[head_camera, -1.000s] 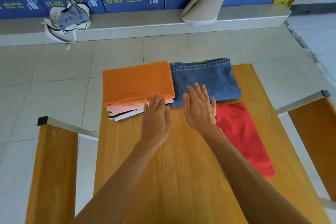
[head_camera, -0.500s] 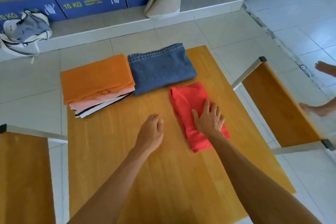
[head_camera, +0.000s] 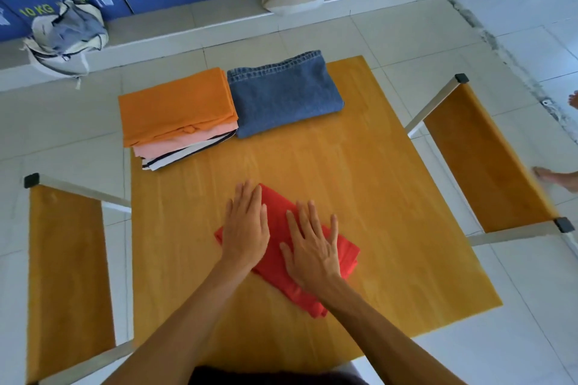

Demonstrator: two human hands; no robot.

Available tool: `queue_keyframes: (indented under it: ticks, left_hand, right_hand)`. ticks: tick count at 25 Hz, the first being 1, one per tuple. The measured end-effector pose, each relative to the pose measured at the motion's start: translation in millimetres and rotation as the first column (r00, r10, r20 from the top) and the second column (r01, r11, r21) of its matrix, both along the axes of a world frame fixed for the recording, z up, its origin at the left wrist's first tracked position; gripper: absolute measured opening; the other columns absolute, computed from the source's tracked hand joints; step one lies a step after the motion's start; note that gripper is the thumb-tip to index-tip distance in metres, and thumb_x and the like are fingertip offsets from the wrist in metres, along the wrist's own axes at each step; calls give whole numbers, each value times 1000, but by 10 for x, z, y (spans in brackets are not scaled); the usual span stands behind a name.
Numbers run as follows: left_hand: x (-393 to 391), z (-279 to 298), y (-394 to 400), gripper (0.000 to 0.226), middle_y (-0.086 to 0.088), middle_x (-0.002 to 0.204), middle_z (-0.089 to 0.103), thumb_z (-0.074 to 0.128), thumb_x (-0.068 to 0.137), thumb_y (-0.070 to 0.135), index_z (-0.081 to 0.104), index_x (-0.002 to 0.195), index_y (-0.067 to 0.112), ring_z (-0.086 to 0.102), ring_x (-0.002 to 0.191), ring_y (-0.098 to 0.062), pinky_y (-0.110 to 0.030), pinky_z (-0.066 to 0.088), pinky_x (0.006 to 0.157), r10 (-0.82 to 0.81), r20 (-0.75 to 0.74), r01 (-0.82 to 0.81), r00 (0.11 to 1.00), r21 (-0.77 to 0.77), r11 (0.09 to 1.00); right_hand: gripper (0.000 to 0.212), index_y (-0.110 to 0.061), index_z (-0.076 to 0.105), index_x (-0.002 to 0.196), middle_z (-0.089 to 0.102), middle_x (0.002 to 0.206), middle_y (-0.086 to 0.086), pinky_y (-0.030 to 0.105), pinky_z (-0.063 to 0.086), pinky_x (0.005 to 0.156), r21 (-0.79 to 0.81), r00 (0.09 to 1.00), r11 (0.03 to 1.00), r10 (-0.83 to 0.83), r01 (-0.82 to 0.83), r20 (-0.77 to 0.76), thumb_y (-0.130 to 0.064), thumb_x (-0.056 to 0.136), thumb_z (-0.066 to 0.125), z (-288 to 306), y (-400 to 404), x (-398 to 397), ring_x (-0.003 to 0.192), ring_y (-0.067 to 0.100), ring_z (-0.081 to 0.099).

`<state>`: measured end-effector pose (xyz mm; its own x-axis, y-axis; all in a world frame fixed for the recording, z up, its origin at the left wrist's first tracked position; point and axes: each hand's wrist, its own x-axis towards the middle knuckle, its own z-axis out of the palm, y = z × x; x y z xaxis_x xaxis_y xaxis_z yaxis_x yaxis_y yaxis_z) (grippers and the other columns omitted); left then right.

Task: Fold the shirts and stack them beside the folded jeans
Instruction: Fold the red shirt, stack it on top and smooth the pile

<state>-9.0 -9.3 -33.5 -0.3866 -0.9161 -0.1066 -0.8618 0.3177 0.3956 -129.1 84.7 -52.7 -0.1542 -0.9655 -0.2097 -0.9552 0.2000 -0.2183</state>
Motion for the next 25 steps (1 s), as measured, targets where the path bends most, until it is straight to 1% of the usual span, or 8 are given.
queue_keyframes:
  ticks: [3, 9, 13, 16, 18, 21, 23, 25]
  left_hand:
    - [288, -242, 377, 60, -2, 165, 1, 6, 101, 46, 6, 155, 19, -11, 150, -16, -42, 3, 123, -186, 154, 176, 971, 74, 982]
    - [667, -355, 620, 68, 0, 162, -14, 4, 97, 58, -12, 153, 23, -12, 150, -17, -47, 1, 122, 33, 236, -72, 971, 157, 985]
    - [608, -239, 692, 73, -6, 164, -10, 2, 97, 56, -11, 153, 12, -12, 150, -20, -49, -2, 121, 107, 273, -182, 956, 265, 947]
    - [598, -139, 748, 71, -11, 164, 2, 16, 100, 51, 1, 154, 7, 0, 151, -24, -50, 1, 122, 165, 245, -239, 955, 311, 920]
    - [595, -41, 685, 65, -13, 156, 31, 32, 100, 45, 22, 151, 7, 29, 144, -27, -50, 21, 119, 328, 68, -333, 942, 280, 900]
    - [590, 44, 438, 67, -10, 131, 58, 42, 92, 57, 44, 136, 7, 56, 118, -29, -46, 47, 98, 517, -49, -471, 855, 344, 812]
    - [642, 62, 280, 75, -1, 114, 61, 49, 80, 73, 50, 124, 12, 62, 103, -26, -38, 51, 83, 513, 14, -460, 858, 464, 757]
    - [759, 76, 155, 67, 8, 100, 63, 58, 70, 77, 55, 108, 22, 65, 92, -19, -33, 51, 74, 497, 28, -412, 867, 601, 685]
  right_hand:
    - [62, -7, 30, 153, 20, 164, 11, 62, 6, 118, -36, 1000, 999, 17, -17, -2, -35, 98, 31, -15, 133, 322, 153, 28, 1]
    - [71, -19, 19, 157, 14, 166, 2, 58, 5, 121, -50, 998, 997, -54, 54, 15, -58, 98, 30, -148, 383, 41, 153, 21, 2]
    - [83, -14, 15, 157, 12, 166, 9, 57, 1, 120, 7, 951, 952, -308, 307, 12, -68, 96, 25, -146, 448, -245, 153, 26, 4]
    - [90, -6, 23, 152, 39, 153, 18, 55, 28, 111, 13, 855, 857, -516, 516, 50, -72, 92, 27, -24, 581, -361, 140, 36, 35]
    - [90, -5, 36, 140, 58, 129, 16, 51, 43, 95, 40, 791, 797, -603, 603, 106, -77, 87, 24, 70, 645, -331, 117, 35, 54]
    - [79, -10, 45, 112, 66, 108, 11, 45, 48, 79, 276, 646, 677, -735, 682, 205, -83, 81, 36, 134, 621, -233, 98, 33, 64]
    - [78, -10, 49, 106, 67, 100, 7, 42, 52, 77, 382, 568, 617, -785, 688, 247, -82, 75, 51, 170, 534, -270, 93, 31, 66]
    - [74, -12, 61, 103, 69, 94, 2, 42, 57, 75, 415, 510, 621, -783, 665, 356, -78, 71, 61, 198, 455, -349, 86, 25, 67]
